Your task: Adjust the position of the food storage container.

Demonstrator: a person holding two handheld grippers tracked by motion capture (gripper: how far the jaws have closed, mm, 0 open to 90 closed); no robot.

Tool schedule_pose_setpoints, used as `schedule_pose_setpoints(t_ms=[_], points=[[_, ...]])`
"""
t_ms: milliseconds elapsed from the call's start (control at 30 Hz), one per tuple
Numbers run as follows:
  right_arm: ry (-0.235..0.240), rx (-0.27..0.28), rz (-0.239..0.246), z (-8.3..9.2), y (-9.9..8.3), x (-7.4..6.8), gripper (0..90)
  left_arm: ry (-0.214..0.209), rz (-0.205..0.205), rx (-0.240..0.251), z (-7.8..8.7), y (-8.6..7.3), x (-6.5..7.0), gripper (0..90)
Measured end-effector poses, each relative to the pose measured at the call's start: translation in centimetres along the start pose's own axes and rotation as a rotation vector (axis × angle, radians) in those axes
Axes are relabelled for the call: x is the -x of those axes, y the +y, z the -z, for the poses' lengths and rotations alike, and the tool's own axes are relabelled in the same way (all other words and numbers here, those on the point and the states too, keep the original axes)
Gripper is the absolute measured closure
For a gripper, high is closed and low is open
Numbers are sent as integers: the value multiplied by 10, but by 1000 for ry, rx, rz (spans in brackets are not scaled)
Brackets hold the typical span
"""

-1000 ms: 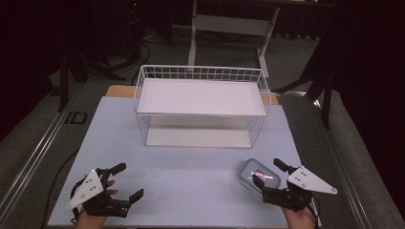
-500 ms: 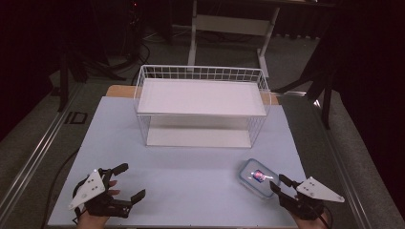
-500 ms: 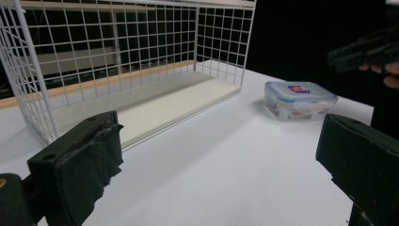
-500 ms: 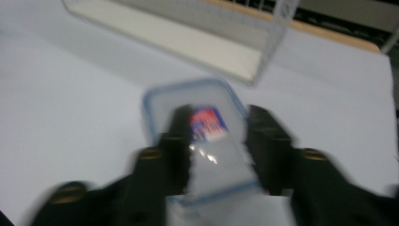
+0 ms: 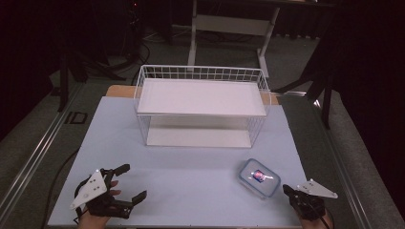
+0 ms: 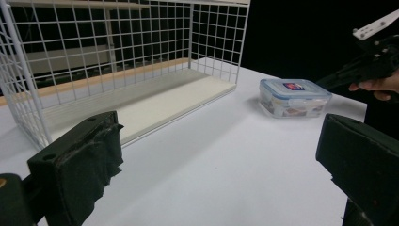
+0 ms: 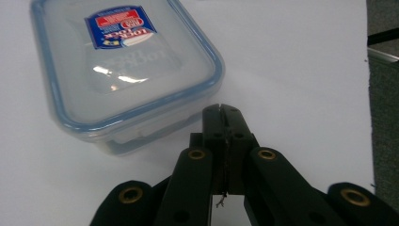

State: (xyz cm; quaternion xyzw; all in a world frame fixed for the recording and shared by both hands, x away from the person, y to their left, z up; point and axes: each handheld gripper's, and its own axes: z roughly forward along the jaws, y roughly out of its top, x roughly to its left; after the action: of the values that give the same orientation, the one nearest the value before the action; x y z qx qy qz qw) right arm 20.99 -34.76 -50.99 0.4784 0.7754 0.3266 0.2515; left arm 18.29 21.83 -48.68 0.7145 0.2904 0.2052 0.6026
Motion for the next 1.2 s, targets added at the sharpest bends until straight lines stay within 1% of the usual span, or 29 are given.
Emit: schedule_pose_setpoints(t_ms=[100, 167, 267, 500, 600, 700, 800, 867, 900, 933, 1033, 1067, 1167, 1200], points=[[7, -2, -3, -5, 3, 0, 900, 0, -10, -4, 0, 0, 1, 17], [-3, -4, -5, -8, 5, 0, 900, 0, -11, -8, 0, 0, 1, 17], [0, -9, -15, -11, 9, 2, 900, -2, -13, -9, -1, 0, 2, 17], [14, -21, -6, -22, 20, 2, 900, -9, -15, -12, -2, 0, 3, 17], [14, -29, 18, -31, 29, -1, 900, -11, -18, -12, -2, 0, 3, 17], [25, -30, 15, -37, 36, -3, 900, -12, -19, -14, -2, 0, 4, 17], [35, -26, 32, -44, 42, -7, 900, -16, -19, -18, -3, -1, 4, 17], [33, -27, 37, -46, 44, -8, 900, -17, -18, -17, -3, -1, 4, 17], [39, -26, 35, -48, 45, -8, 900, -19, -20, -20, -3, -1, 4, 17], [57, -16, 27, -51, 48, -8, 900, -20, -19, -19, -3, -1, 4, 17], [47, -4, 28, -50, 49, -8, 900, -19, -20, -21, -3, -1, 5, 17], [37, -3, 38, -48, 49, -9, 900, -19, -21, -20, -3, -1, 5, 17], [35, -10, 27, -43, 46, -9, 900, -20, -18, -19, -3, -1, 5, 17], [29, -13, 30, -41, 44, -9, 900, -19, -17, -18, -3, -1, 5, 17]])
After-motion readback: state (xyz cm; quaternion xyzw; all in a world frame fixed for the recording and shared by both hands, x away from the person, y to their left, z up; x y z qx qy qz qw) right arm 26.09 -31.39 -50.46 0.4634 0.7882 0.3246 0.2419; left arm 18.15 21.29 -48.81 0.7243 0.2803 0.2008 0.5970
